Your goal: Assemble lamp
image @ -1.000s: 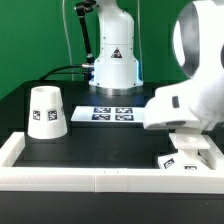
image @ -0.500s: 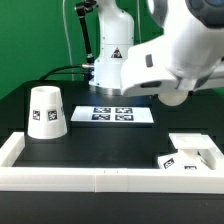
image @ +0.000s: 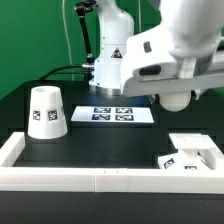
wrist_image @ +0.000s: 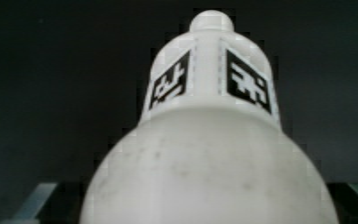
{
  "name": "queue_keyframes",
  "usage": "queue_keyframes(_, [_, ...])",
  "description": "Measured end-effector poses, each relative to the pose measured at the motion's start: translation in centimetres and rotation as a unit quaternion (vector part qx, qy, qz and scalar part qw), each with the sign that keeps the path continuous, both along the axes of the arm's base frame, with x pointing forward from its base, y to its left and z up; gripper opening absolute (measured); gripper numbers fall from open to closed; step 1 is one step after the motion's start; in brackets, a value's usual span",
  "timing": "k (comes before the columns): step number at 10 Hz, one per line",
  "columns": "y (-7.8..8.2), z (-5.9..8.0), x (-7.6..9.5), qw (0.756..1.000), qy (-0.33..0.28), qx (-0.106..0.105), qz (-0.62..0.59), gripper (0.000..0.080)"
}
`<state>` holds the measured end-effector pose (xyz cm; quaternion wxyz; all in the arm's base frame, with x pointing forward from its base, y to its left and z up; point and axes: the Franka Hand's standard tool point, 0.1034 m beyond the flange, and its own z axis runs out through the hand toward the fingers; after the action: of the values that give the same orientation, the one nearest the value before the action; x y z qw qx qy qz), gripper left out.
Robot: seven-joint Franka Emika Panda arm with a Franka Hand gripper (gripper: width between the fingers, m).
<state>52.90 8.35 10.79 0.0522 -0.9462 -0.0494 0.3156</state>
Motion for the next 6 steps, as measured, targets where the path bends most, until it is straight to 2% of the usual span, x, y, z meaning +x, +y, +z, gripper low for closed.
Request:
queue_keyframes(3, [-0.5, 3.2, 2.7, 0.995, -0.098, 0.004, -0.008, 0.0579])
queue_keyframes(6, [-0.8, 2.5, 3.6, 0.975, -0.223, 0.001, -0.021, 0.0579])
